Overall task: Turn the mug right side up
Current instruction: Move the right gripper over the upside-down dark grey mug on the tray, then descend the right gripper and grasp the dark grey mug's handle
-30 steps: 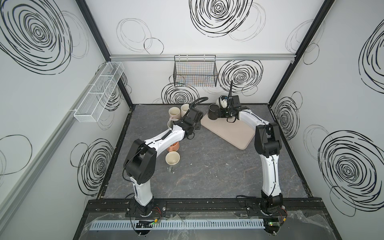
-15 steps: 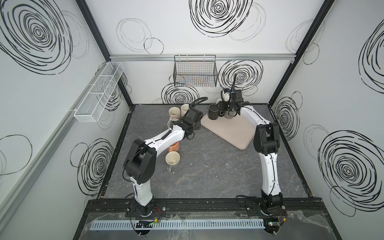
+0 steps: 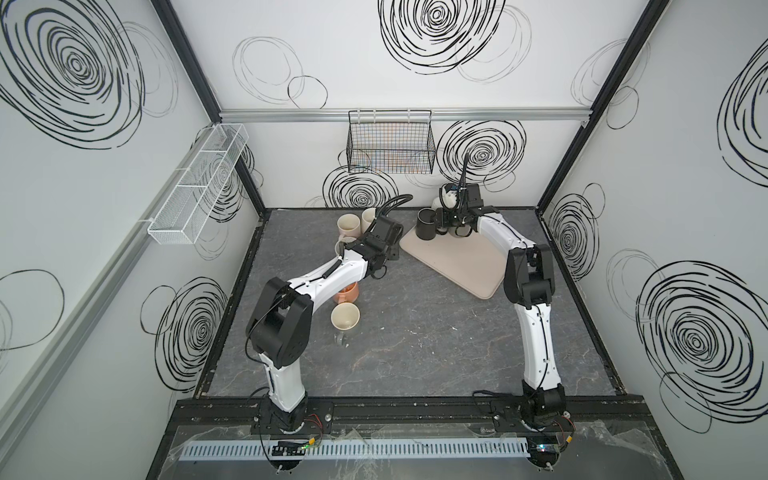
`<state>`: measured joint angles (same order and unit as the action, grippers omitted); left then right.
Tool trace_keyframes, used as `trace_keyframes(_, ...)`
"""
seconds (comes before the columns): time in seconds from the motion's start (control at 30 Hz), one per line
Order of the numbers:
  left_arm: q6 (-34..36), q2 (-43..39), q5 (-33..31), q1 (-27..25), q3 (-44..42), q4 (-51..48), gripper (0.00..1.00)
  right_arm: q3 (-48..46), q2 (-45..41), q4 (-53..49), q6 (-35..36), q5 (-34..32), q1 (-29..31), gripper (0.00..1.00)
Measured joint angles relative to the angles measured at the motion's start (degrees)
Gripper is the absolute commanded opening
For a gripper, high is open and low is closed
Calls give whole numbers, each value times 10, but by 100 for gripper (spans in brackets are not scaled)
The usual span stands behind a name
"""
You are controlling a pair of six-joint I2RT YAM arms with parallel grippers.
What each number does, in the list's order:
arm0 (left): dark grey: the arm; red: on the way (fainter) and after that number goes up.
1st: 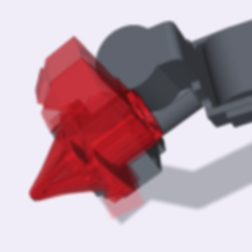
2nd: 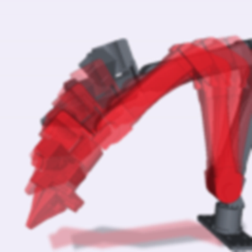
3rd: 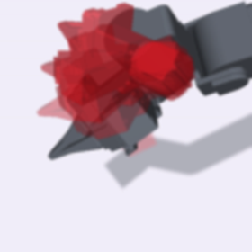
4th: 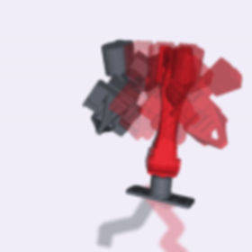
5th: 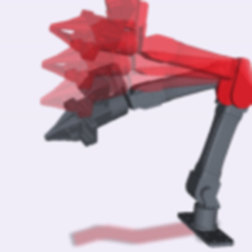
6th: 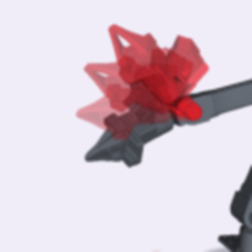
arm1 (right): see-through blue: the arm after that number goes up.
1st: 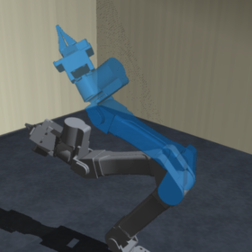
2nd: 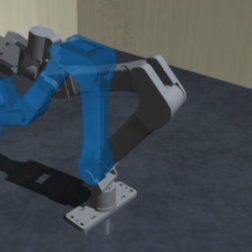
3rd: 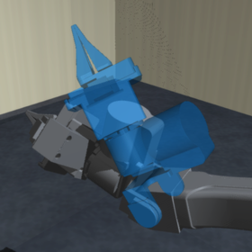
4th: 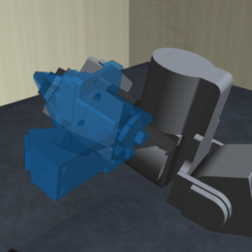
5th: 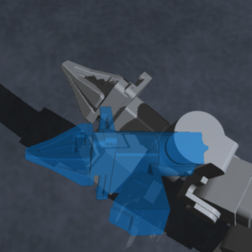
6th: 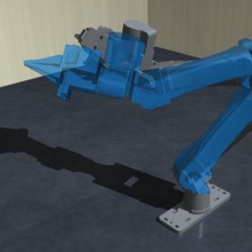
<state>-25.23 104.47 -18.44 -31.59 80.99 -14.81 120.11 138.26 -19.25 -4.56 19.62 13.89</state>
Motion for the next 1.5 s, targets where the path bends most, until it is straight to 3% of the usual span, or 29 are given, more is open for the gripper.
trace_keyframes(0.67,-4,0,4,-3,0,1,46,-144,-104,4,-60,33,16,52)
trace_keyframes(1.0,-8,1,10,-16,0,4,45,-137,-135,-38,11,-29,18,53)
trace_keyframes(1.5,-9,14,19,-22,0,7,46,-59,-81,-119,97,-76,45,53)
